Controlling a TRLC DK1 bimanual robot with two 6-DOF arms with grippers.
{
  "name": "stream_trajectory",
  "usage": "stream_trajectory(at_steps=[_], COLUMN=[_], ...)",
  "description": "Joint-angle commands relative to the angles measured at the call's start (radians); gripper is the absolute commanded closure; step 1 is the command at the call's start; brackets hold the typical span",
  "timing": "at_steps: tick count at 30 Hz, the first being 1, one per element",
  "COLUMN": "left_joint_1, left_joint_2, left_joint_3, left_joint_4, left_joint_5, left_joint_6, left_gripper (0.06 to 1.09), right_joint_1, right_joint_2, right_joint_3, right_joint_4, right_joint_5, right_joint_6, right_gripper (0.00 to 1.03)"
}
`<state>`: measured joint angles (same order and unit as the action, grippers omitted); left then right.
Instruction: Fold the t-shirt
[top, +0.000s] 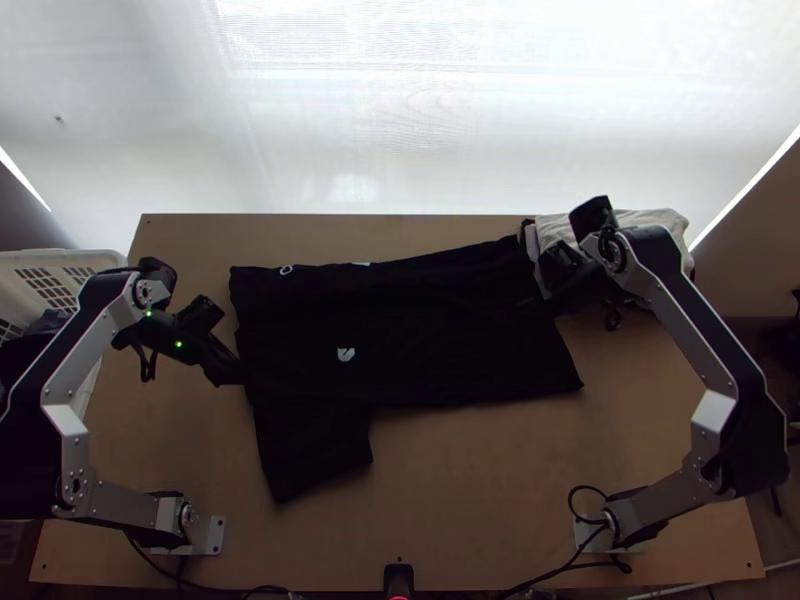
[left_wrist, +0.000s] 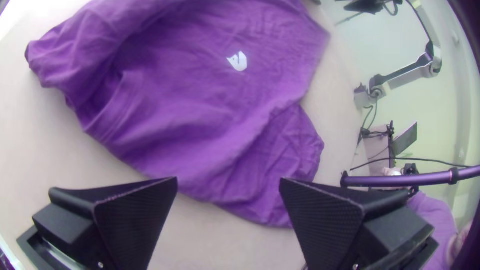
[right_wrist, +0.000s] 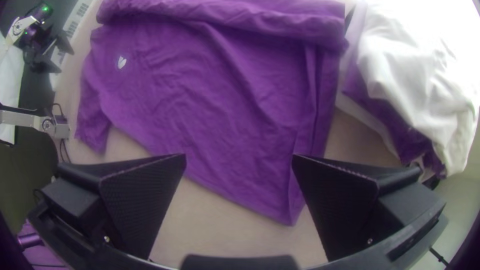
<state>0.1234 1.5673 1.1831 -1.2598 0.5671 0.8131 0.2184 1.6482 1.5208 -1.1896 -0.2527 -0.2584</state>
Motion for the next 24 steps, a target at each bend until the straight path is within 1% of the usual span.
stream_trajectory(at_steps=[1, 5, 9, 11, 13, 21, 24], left_joint_1=[-0.008, -0.033, -0.068, -0.073, -0.074, -0.084, -0.096], left_joint_2=[-0.096, -0.124, -0.131, -0.13, -0.112, -0.053, -0.035], left_joint_3=[-0.139, -0.223, -0.295, -0.329, -0.346, -0.339, -0.321], left_joint_4=[-0.058, -0.096, -0.085, -0.036, -0.001, 0.154, 0.177], left_joint_5=[-0.013, -0.018, -0.03, -0.038, -0.038, -0.042, -0.042], left_joint_6=[0.034, 0.029, -0.012, -0.04, -0.045, -0.106, -0.118], left_gripper=[0.1, 0.1, 0.1, 0.1, 0.1, 0.1, 0.1], right_joint_1=[-0.033, -0.051, -0.056, -0.056, -0.056, -0.079, -0.079], right_joint_2=[-0.107, -0.14, -0.169, -0.182, -0.191, -0.222, -0.235], right_joint_3=[-0.179, -0.243, -0.274, -0.28, -0.289, -0.324, -0.343], right_joint_4=[0.001, 0.007, 0.007, 0.008, 0.018, 0.045, 0.056], right_joint_5=[-0.046, -0.049, -0.059, -0.06, -0.059, -0.062, -0.065], right_joint_6=[0.019, 0.03, 0.036, 0.039, 0.039, 0.038, 0.038], right_gripper=[0.05, 0.05, 0.05, 0.05, 0.05, 0.05, 0.05])
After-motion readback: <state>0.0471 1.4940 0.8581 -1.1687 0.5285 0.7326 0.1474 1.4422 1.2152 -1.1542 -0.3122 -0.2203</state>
